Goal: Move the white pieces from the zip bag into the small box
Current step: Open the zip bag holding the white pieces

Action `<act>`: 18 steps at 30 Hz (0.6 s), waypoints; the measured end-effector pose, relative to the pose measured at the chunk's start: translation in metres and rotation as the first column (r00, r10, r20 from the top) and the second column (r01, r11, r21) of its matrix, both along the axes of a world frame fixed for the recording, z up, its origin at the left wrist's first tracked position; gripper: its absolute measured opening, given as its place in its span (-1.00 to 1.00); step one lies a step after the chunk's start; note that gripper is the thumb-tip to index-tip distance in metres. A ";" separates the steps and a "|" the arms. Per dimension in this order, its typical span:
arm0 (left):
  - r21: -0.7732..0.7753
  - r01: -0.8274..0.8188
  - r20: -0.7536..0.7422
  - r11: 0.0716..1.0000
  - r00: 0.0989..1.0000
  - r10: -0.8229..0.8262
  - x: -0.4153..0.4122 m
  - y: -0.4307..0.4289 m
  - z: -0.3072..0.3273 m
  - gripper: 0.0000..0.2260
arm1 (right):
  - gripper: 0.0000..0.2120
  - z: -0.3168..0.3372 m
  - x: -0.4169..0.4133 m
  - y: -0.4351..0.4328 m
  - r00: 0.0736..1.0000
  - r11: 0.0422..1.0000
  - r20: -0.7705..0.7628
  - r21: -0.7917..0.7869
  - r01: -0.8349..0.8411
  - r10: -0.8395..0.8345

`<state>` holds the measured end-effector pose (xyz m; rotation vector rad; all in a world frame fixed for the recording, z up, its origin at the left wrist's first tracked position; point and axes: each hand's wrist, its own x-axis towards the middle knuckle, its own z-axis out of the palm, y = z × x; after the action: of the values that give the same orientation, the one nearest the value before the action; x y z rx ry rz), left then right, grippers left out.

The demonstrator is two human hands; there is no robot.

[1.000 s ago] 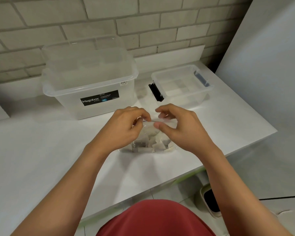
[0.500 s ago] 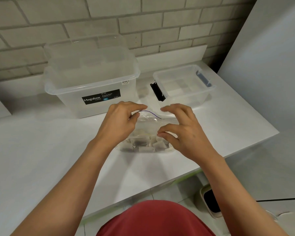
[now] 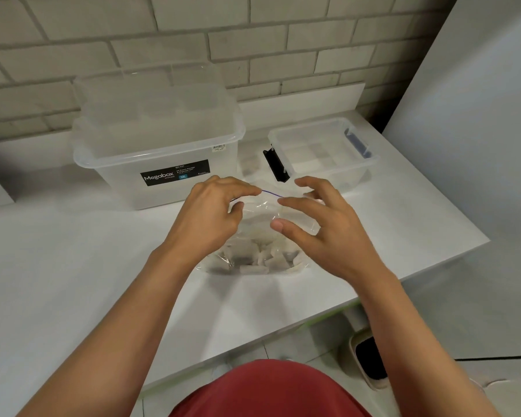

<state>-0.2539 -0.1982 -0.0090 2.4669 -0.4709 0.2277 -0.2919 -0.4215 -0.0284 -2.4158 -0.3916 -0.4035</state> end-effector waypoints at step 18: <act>-0.001 -0.057 -0.089 0.998 0.994 0.057 0.012 -0.002 0.001 -0.65 | -0.76 -0.005 -0.013 -0.031 0.995 0.987 -0.039 -0.132 -0.095 0.090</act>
<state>-0.2423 -0.2000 -0.0085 2.4777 -0.3622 0.1408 -0.3051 -0.4521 -0.0332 -2.5190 -0.5296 -0.3046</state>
